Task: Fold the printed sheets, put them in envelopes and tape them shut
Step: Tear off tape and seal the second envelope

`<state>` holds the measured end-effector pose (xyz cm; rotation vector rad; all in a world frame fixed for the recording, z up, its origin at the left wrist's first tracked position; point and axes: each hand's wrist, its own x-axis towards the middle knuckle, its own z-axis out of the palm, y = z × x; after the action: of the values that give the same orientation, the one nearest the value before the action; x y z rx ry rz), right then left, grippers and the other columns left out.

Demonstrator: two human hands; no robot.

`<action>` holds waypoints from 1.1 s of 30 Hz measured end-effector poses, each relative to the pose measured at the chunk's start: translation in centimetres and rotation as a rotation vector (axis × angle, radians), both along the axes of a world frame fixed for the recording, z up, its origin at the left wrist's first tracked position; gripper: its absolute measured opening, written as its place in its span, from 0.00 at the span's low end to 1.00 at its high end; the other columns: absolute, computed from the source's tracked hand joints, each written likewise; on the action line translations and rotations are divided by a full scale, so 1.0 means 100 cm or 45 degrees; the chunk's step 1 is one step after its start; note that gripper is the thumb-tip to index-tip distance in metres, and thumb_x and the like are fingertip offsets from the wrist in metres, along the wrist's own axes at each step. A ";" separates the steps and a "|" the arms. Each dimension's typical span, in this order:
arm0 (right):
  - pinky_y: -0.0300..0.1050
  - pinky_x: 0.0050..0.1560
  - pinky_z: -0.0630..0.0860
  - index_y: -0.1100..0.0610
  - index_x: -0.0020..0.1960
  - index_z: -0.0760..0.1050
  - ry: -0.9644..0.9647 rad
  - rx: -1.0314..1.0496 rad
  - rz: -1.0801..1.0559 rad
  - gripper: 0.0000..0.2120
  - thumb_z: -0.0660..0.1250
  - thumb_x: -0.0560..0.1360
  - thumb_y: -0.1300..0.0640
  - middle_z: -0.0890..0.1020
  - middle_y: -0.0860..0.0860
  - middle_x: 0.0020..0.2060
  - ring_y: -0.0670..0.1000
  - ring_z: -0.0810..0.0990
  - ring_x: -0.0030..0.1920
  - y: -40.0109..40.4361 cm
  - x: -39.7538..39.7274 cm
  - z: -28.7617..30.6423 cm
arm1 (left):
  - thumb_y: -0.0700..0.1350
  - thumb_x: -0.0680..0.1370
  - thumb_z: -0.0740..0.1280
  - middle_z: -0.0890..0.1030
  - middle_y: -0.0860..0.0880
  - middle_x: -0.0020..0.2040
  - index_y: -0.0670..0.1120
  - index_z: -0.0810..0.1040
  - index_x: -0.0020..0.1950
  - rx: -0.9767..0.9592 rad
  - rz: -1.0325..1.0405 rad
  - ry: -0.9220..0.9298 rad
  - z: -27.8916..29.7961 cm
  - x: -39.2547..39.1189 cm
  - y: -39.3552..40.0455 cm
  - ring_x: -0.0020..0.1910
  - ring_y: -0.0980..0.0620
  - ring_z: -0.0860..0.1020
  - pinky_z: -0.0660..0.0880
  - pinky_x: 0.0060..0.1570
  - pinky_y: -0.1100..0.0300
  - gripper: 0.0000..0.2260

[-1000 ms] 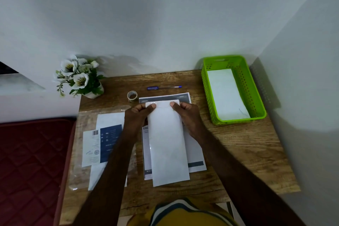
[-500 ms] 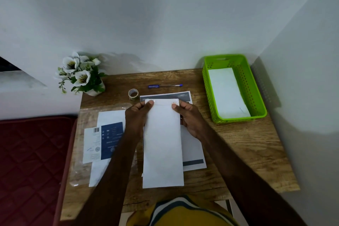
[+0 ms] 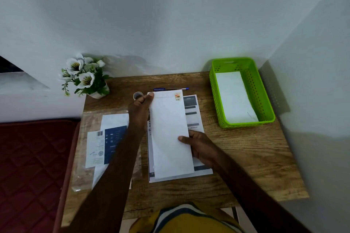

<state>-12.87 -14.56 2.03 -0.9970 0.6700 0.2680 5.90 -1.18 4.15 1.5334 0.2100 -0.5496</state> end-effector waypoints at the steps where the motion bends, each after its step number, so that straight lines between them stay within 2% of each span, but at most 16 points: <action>1: 0.55 0.57 0.83 0.56 0.64 0.80 0.000 0.011 0.003 0.14 0.71 0.79 0.59 0.86 0.54 0.58 0.57 0.85 0.59 0.002 -0.005 -0.001 | 0.53 0.78 0.73 0.87 0.49 0.52 0.52 0.85 0.49 -0.001 0.003 0.003 0.000 0.000 0.000 0.54 0.44 0.85 0.80 0.60 0.38 0.06; 4: 0.52 0.53 0.84 0.54 0.64 0.80 0.006 0.020 -0.008 0.13 0.70 0.80 0.58 0.86 0.54 0.59 0.56 0.85 0.59 0.008 -0.017 -0.003 | 0.52 0.79 0.72 0.87 0.48 0.53 0.50 0.84 0.52 0.008 -0.002 0.009 0.002 0.000 0.000 0.54 0.44 0.85 0.80 0.59 0.39 0.07; 7: 0.50 0.49 0.84 0.52 0.63 0.81 0.011 0.020 -0.039 0.12 0.69 0.80 0.56 0.86 0.54 0.58 0.55 0.86 0.57 0.012 -0.023 -0.004 | 0.50 0.79 0.72 0.86 0.47 0.54 0.50 0.83 0.51 -0.001 0.011 0.018 0.002 -0.001 -0.001 0.55 0.44 0.85 0.81 0.60 0.41 0.05; 12: 0.50 0.50 0.84 0.50 0.62 0.82 0.034 0.012 -0.056 0.11 0.69 0.80 0.55 0.86 0.53 0.58 0.55 0.86 0.58 0.015 -0.023 -0.008 | 0.49 0.79 0.72 0.86 0.47 0.55 0.51 0.83 0.51 -0.020 0.007 0.017 0.002 -0.002 -0.001 0.55 0.46 0.85 0.82 0.58 0.45 0.03; 14: 0.50 0.50 0.84 0.50 0.61 0.83 0.026 0.023 -0.058 0.11 0.71 0.79 0.55 0.86 0.54 0.59 0.56 0.85 0.58 0.015 -0.023 -0.010 | 0.49 0.79 0.72 0.87 0.48 0.54 0.49 0.83 0.53 -0.037 0.007 0.028 0.001 -0.001 0.001 0.53 0.47 0.85 0.83 0.53 0.49 0.05; 17: 0.50 0.49 0.84 0.49 0.60 0.84 0.034 0.006 -0.060 0.10 0.70 0.80 0.55 0.85 0.55 0.59 0.57 0.85 0.58 0.016 -0.023 -0.012 | 0.49 0.79 0.73 0.88 0.52 0.50 0.50 0.84 0.50 -0.033 0.005 0.021 -0.001 0.000 0.002 0.47 0.51 0.87 0.84 0.44 0.56 0.04; 21: 0.49 0.47 0.84 0.50 0.59 0.85 0.034 -0.054 -0.075 0.09 0.70 0.80 0.56 0.86 0.55 0.57 0.56 0.86 0.57 0.015 -0.023 -0.004 | 0.51 0.78 0.74 0.88 0.53 0.48 0.51 0.83 0.52 -0.061 0.024 0.070 -0.003 0.001 0.004 0.48 0.50 0.87 0.84 0.48 0.51 0.05; 24: 0.48 0.46 0.83 0.51 0.57 0.85 -0.004 -0.191 -0.121 0.08 0.71 0.79 0.57 0.87 0.55 0.55 0.57 0.86 0.55 0.009 -0.023 0.014 | 0.52 0.77 0.74 0.88 0.48 0.50 0.49 0.82 0.55 -0.136 -0.011 0.115 0.000 0.003 0.005 0.47 0.46 0.87 0.83 0.45 0.50 0.10; 26: 0.50 0.49 0.84 0.52 0.54 0.86 -0.047 -0.304 -0.178 0.07 0.71 0.79 0.59 0.88 0.56 0.53 0.58 0.87 0.54 0.002 -0.024 0.034 | 0.52 0.76 0.75 0.87 0.45 0.51 0.47 0.82 0.54 -0.199 -0.050 0.111 0.006 0.007 0.003 0.47 0.46 0.87 0.83 0.43 0.52 0.12; 28: 0.56 0.55 0.83 0.55 0.54 0.86 -0.082 -0.419 -0.211 0.07 0.71 0.79 0.59 0.88 0.56 0.51 0.60 0.87 0.53 -0.008 -0.025 0.058 | 0.49 0.76 0.75 0.87 0.44 0.53 0.47 0.84 0.55 -0.284 -0.081 0.103 0.015 0.013 -0.004 0.47 0.47 0.86 0.83 0.43 0.53 0.11; 30: 0.58 0.56 0.82 0.55 0.54 0.86 -0.108 -0.588 -0.246 0.07 0.71 0.79 0.60 0.88 0.55 0.49 0.59 0.87 0.52 -0.019 -0.027 0.086 | 0.46 0.76 0.75 0.87 0.45 0.51 0.47 0.85 0.54 -0.359 -0.107 0.108 0.026 0.017 -0.014 0.46 0.49 0.85 0.83 0.43 0.54 0.08; 33: 0.49 0.48 0.83 0.48 0.48 0.86 -0.144 -0.982 -0.264 0.08 0.72 0.79 0.59 0.89 0.48 0.43 0.53 0.88 0.46 -0.037 -0.031 0.129 | 0.44 0.77 0.74 0.86 0.48 0.46 0.49 0.85 0.49 -0.427 -0.173 0.098 0.039 0.019 -0.031 0.42 0.52 0.83 0.82 0.41 0.57 0.02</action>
<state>-16.00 -18.31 14.94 -1.6461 0.7825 -0.2552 7.83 -4.31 8.09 1.2065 0.0675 -0.7142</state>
